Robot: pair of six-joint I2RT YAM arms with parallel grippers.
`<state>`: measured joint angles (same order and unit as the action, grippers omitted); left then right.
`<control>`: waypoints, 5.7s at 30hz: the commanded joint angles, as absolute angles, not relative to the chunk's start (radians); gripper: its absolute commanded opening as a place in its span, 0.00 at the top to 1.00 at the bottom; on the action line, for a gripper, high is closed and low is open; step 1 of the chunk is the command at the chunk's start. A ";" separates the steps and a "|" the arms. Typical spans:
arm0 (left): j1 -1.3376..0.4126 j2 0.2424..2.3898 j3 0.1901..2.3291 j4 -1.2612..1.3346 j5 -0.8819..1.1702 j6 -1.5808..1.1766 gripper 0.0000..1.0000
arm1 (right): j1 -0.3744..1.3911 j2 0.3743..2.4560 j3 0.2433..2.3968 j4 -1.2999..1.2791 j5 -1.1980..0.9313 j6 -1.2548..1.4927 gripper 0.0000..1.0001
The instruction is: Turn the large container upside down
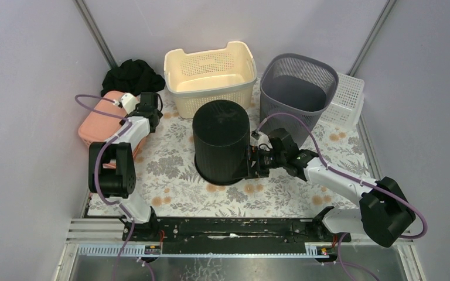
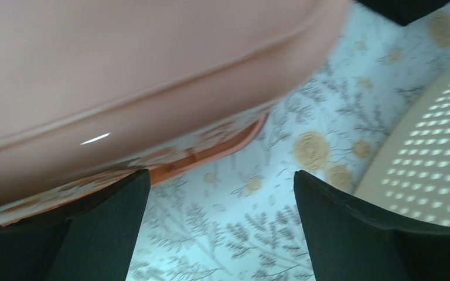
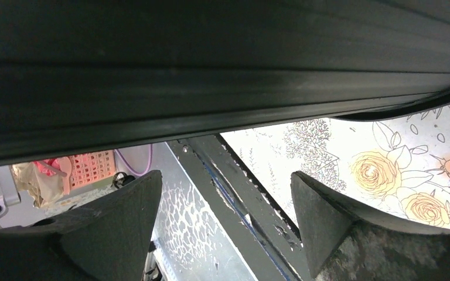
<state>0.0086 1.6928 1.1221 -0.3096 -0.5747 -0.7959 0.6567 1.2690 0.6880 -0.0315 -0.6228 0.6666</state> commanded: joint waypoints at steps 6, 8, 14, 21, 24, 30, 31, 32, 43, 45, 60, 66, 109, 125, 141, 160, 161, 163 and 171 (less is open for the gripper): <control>0.008 1.797 1.294 -0.075 -0.458 -0.666 0.04 | 0.647 1.228 0.764 -0.095 -0.572 0.657 0.13; -0.044 1.761 1.322 -0.084 -0.493 -0.622 0.03 | 0.646 1.217 0.772 -0.122 -0.551 0.645 0.13; -0.150 1.620 1.397 -0.330 -0.536 -0.648 0.00 | 0.565 1.186 0.775 -0.225 -0.442 0.660 0.13; -0.212 1.346 1.282 -0.623 -0.644 -0.771 0.00 | 0.424 1.175 0.728 -0.199 -0.382 0.687 0.13; -0.208 1.282 1.286 -0.848 -0.756 -0.917 0.00 | 0.407 1.193 0.732 -0.157 -0.392 0.693 0.13; -0.122 1.311 1.262 -1.115 -0.857 -1.190 0.00 | 0.403 1.270 0.723 -0.077 -0.489 0.704 0.14; -0.097 1.322 1.246 -1.131 -0.857 -1.228 0.00 | 0.403 1.280 0.717 -0.065 -0.504 0.704 0.14; -0.069 1.330 1.228 -1.144 -0.858 -1.259 0.00 | 0.403 1.290 0.713 -0.054 -0.523 0.704 0.14; 0.147 1.243 1.020 -0.831 -0.855 -1.114 0.00 | 0.403 1.342 0.733 -0.057 -0.581 0.656 0.15; 0.172 1.201 0.960 -0.715 -0.837 -1.029 0.00 | 0.403 1.345 0.734 -0.060 -0.584 0.652 0.15; 0.384 1.258 0.776 -0.177 -0.513 -0.787 0.00 | 0.403 1.350 0.764 -0.082 -0.552 0.640 0.14; 0.383 1.363 0.797 -0.097 -0.499 -0.785 0.00 | 0.403 1.344 0.795 -0.108 -0.559 0.637 0.14; 0.340 1.159 0.760 -0.157 -0.188 -0.695 0.00 | 0.403 1.164 0.733 -0.152 -0.252 0.679 0.19; 0.091 0.849 0.853 -0.316 -0.067 -0.669 0.00 | 0.402 1.339 0.756 0.299 -0.210 0.929 0.23; 0.043 0.798 1.079 -0.472 0.005 -0.673 0.00 | 0.666 1.697 0.776 0.598 -0.215 0.979 0.19; 0.043 0.827 1.124 -0.540 0.044 -0.629 0.00 | 1.009 2.169 1.242 0.655 -0.210 1.112 0.19; 0.043 0.827 1.128 -0.542 0.041 -0.629 0.00 | 1.015 2.205 1.292 0.662 -0.225 1.118 0.19; 0.042 0.821 1.137 -0.537 0.036 -0.630 0.00 | 1.021 2.274 1.392 0.663 -0.250 1.117 0.19; 0.041 0.847 1.272 -0.534 0.079 -0.608 0.00 | 1.000 2.024 1.411 0.266 -0.284 0.751 0.19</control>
